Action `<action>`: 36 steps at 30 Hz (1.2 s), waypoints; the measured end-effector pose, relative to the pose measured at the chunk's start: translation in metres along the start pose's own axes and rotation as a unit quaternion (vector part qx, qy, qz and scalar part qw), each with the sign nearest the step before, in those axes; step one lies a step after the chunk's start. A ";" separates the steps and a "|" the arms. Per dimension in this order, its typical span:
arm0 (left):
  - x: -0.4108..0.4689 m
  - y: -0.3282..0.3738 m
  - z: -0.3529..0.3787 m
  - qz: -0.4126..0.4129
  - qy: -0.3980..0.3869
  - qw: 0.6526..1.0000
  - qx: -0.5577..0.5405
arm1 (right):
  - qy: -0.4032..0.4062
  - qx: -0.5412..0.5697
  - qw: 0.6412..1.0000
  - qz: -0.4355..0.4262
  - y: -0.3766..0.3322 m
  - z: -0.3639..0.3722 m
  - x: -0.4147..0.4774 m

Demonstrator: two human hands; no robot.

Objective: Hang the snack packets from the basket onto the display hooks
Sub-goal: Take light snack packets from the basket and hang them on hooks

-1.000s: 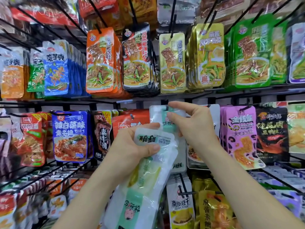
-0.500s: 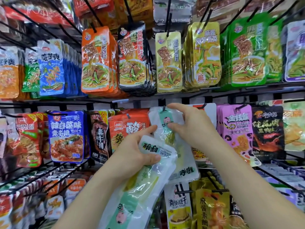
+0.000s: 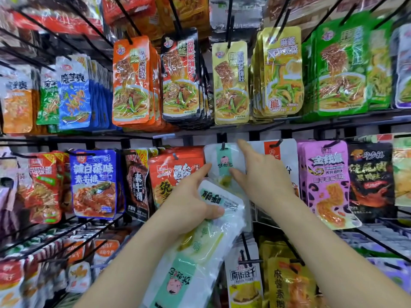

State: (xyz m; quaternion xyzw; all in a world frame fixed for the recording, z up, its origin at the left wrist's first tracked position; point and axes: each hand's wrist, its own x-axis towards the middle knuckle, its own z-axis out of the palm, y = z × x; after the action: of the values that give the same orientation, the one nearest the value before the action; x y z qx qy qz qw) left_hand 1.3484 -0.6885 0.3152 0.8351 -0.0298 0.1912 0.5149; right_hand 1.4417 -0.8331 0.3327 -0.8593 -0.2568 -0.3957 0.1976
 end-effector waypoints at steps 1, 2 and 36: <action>0.001 0.002 0.001 0.000 -0.003 1.000 -0.006 | 0.012 -0.013 1.000 -0.003 0.001 -0.002 -0.002; 0.002 0.003 0.003 0.000 -0.008 1.000 -0.011 | 0.042 -0.012 0.999 -0.018 0.003 -0.006 -0.004; -0.021 -0.007 -0.001 0.052 0.129 0.973 -0.187 | -0.218 0.571 0.773 0.167 -0.006 0.038 0.014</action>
State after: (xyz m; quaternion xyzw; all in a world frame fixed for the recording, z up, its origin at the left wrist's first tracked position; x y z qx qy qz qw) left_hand 1.3300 -0.6873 0.3022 0.6898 -0.0420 0.3149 0.6506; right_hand 1.4684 -0.8039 0.3209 -0.6807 -0.3241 0.0608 0.6541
